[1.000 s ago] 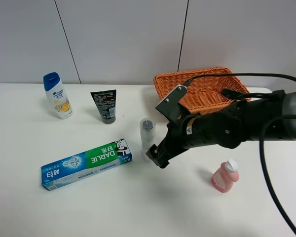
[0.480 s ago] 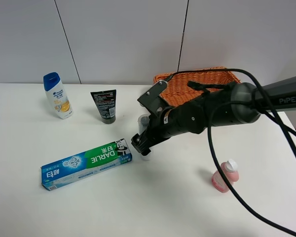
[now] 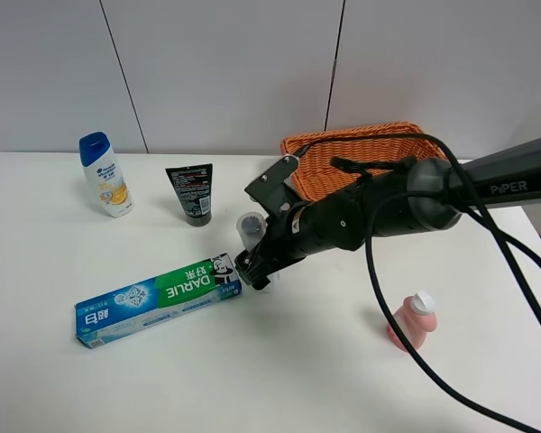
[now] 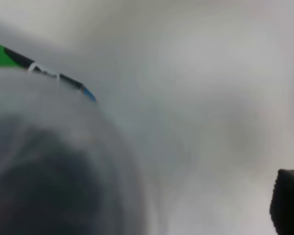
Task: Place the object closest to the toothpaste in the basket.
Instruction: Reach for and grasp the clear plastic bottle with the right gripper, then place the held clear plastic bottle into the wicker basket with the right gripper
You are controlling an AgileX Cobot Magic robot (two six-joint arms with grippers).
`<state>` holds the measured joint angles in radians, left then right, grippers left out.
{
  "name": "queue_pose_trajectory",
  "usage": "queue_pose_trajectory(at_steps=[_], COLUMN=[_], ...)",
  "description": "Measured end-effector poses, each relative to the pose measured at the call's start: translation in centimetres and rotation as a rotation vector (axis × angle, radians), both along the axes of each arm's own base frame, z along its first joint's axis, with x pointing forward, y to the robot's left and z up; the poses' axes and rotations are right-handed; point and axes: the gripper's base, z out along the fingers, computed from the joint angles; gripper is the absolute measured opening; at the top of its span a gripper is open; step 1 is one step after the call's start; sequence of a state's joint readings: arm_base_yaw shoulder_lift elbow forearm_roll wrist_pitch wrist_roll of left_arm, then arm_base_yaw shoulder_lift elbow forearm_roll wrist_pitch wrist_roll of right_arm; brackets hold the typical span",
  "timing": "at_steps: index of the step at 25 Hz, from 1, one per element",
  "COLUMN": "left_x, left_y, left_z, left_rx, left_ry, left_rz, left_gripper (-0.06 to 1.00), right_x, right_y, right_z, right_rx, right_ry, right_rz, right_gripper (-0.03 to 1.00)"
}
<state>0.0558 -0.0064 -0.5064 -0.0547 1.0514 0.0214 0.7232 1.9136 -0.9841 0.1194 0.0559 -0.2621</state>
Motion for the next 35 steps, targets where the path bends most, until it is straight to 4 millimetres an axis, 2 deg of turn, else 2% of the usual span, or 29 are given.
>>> queue_pose_trajectory(at_steps=[2, 4, 6, 8, 9, 15, 18, 21, 24, 28, 31, 35], left_x=[0.0, 0.0, 0.0, 0.0, 0.0, 0.0, 0.0, 0.0, 0.0, 0.0, 0.0, 0.0], left_y=[0.0, 0.0, 0.0, 0.0, 0.0, 0.0, 0.0, 0.0, 0.0, 0.0, 0.0, 0.0], left_z=[0.0, 0.0, 0.0, 0.0, 0.0, 0.0, 0.0, 0.0, 0.0, 0.0, 0.0, 0.0], left_rx=[0.000, 0.000, 0.000, 0.000, 0.000, 0.000, 0.000, 0.000, 0.000, 0.000, 0.000, 0.000], left_ry=[0.000, 0.000, 0.000, 0.000, 0.000, 0.000, 0.000, 0.000, 0.000, 0.000, 0.000, 0.000], left_rz=[0.000, 0.000, 0.000, 0.000, 0.000, 0.000, 0.000, 0.000, 0.000, 0.000, 0.000, 0.000], left_gripper=[0.99, 0.99, 0.99, 0.99, 0.99, 0.99, 0.99, 0.99, 0.99, 0.99, 0.99, 0.99], right_x=[0.0, 0.0, 0.0, 0.0, 0.1, 0.1, -0.1, -0.5, -0.5, 0.8, 2.4, 4.5], right_y=[0.0, 0.0, 0.1, 0.1, 0.1, 0.1, 0.0, -0.7, -2.8, -7.7, -11.4, -15.3], right_z=[0.0, 0.0, 0.1, 0.1, 0.1, 0.7, 3.5, 8.3, 12.5, 15.7, 15.8, 14.2], right_rx=[0.005, 0.013, 0.027, 0.054, 0.064, 0.097, 0.150, 0.236, 0.290, 0.259, 0.187, 0.118], right_ry=[0.003, 0.003, 0.011, 0.027, 0.036, 0.038, -0.017, -0.137, -0.252, -0.362, -0.387, -0.362], right_rz=[-0.008, -0.016, -0.035, -0.073, -0.089, -0.120, -0.115, -0.096, -0.109, -0.194, -0.281, -0.395], right_gripper=[0.91, 0.84, 0.70, 0.45, 0.42, 0.42, 0.42, 0.42, 0.42, 0.42, 0.42, 0.42])
